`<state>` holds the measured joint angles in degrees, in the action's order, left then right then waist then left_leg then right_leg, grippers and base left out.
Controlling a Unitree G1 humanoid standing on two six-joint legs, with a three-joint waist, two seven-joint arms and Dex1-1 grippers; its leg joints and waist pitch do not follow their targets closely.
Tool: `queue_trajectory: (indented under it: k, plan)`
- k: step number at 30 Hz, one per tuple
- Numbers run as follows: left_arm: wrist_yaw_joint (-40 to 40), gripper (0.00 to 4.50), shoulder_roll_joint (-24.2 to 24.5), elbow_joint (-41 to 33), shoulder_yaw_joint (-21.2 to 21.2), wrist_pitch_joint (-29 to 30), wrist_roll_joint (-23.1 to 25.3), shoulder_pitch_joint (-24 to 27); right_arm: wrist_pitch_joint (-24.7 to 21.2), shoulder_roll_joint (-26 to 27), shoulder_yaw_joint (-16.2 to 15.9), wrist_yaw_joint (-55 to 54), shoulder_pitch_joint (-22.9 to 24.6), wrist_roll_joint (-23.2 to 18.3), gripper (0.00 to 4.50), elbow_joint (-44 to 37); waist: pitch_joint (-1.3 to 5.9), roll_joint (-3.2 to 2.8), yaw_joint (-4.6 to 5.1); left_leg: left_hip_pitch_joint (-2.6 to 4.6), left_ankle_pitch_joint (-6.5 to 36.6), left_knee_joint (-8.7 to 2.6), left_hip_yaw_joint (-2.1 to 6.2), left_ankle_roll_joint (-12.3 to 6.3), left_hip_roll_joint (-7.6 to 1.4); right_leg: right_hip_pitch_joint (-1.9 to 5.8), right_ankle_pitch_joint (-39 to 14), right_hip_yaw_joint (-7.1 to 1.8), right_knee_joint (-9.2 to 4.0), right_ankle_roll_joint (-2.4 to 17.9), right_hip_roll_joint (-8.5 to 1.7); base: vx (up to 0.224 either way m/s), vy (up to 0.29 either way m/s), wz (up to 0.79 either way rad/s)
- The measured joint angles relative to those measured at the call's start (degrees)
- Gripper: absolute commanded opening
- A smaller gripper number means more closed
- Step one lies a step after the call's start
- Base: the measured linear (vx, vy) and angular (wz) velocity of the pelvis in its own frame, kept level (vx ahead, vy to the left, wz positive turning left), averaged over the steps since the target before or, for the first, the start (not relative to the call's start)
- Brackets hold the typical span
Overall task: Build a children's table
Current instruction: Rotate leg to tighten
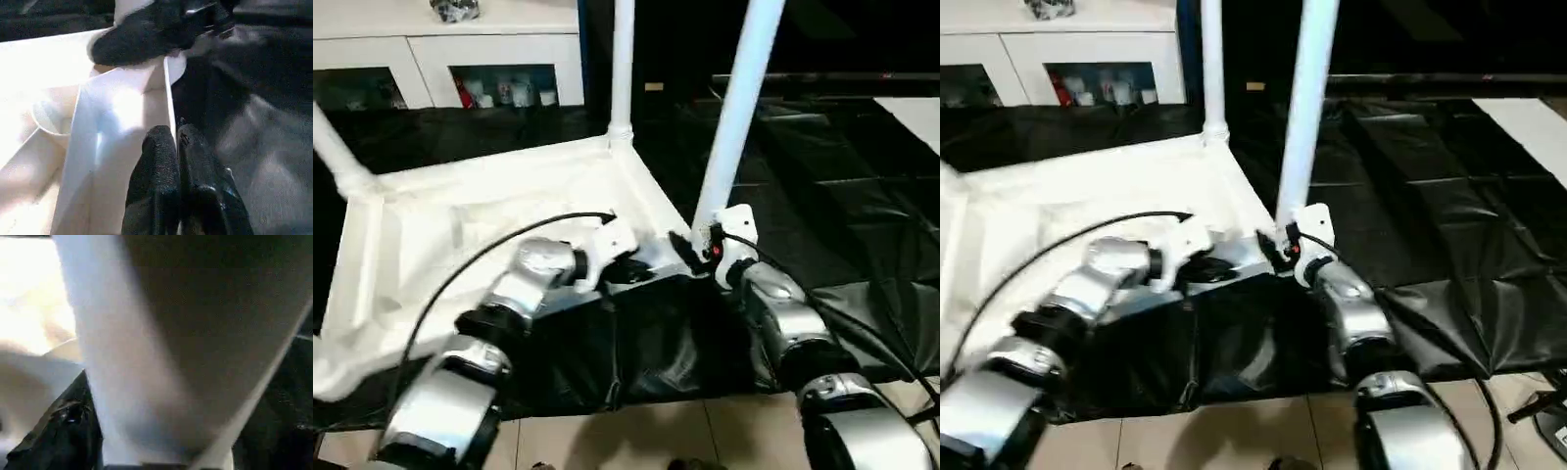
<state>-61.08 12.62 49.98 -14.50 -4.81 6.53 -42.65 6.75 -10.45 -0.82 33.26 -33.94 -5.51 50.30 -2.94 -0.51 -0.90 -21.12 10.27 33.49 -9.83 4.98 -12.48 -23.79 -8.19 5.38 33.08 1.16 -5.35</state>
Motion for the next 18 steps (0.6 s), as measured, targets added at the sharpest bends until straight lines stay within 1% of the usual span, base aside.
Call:
queue_trajectory:
  k: [2,4,6,7,8,10,14,15,16,18]
  plan:
    - [-1.73,0.00,0.50,0.28,0.00,-0.66,-0.25,-0.02,0.00,-0.84,-0.53,3.73,0.65,-0.54,3.79,-0.65,-0.01,-0.02,-0.17,0.00,0.00,0.01,-0.03,0.00,0.00,-0.01,0.00,-0.02,0.00,0.00,0.00,0.000,0.000,0.00]
    - [-4.82,0.00,1.42,0.60,-0.23,-1.32,-0.65,-0.31,-0.40,-3.30,-2.33,11.37,2.84,-1.57,3.79,-4.12,-0.02,-0.04,-0.95,0.05,0.00,0.00,-0.05,0.00,-0.04,0.01,0.00,-0.01,0.02,0.00,0.00,0.000,0.000,0.00]
    - [-6.77,0.00,1.93,0.91,-0.42,-1.85,-0.98,-0.37,-1.04,-4.74,-3.96,16.78,3.89,-1.99,3.79,-6.14,-0.02,-0.04,-1.13,0.07,0.00,0.03,-0.05,0.00,-0.10,0.02,0.01,0.00,0.07,0.01,0.04,0.000,0.000,0.00]
    - [-7.55,0.00,2.11,1.03,-0.51,-2.02,-1.05,-0.41,-1.40,-5.32,-4.47,18.82,4.40,-2.27,3.62,-7.27,-0.01,-0.05,-1.20,0.09,0.00,0.04,-0.05,0.00,-0.11,0.04,0.01,0.00,0.08,0.01,0.05,0.000,0.000,0.00]
    - [-8.46,0.00,2.37,1.16,-0.64,-2.34,-1.11,-0.43,-1.64,-6.02,-4.92,20.79,4.84,-2.59,3.62,-7.96,-0.01,-0.05,-1.29,0.13,0.00,0.05,-0.05,0.00,-0.12,0.08,0.01,0.01,0.08,0.01,0.05,0.000,0.000,0.00]
    - [-10.33,0.00,2.83,1.47,-0.82,-2.95,-1.23,-0.46,-2.15,-7.30,-6.08,24.74,5.55,-3.04,3.41,-9.52,-0.01,-0.06,-1.50,0.15,0.00,0.08,-0.05,0.00,-0.12,0.14,0.01,0.00,0.08,0.01,0.04,0.000,0.000,0.00]
    - [-13.11,0.00,3.42,1.92,-1.25,-3.76,-1.27,-0.69,-2.94,-8.79,-6.58,29.58,6.57,-3.40,3.27,-11.32,0.00,-0.05,-1.81,0.25,0.00,0.10,-0.05,0.00,-0.12,0.27,0.00,0.00,0.06,0.00,0.04,0.000,0.000,0.00]
    - [-13.76,0.00,3.62,2.34,-1.25,-4.24,-1.32,-0.76,-3.04,-8.96,-6.64,30.63,6.64,-3.39,3.08,-11.45,0.00,-0.07,-1.86,0.27,0.00,0.09,-0.05,0.00,-0.12,0.30,0.00,0.00,0.06,-0.01,0.04,0.000,0.000,0.00]
    - [-14.24,0.00,3.75,2.50,-1.25,-4.51,-1.35,-0.76,-3.21,-9.08,-6.69,31.36,6.65,-3.39,3.08,-11.55,0.01,-0.08,-1.89,0.27,0.00,0.08,-0.05,0.00,-0.12,0.33,0.00,0.00,0.06,-0.01,0.04,0.000,0.000,0.00]
    - [-15.39,0.00,4.01,2.66,-1.47,-5.13,-1.34,-0.80,-3.94,-9.66,-7.15,32.99,6.68,-3.40,2.92,-12.10,0.02,-0.10,-2.05,0.28,0.00,0.06,-0.05,0.00,-0.12,0.38,-0.01,0.00,0.06,-0.03,0.04,0.000,0.000,0.00]
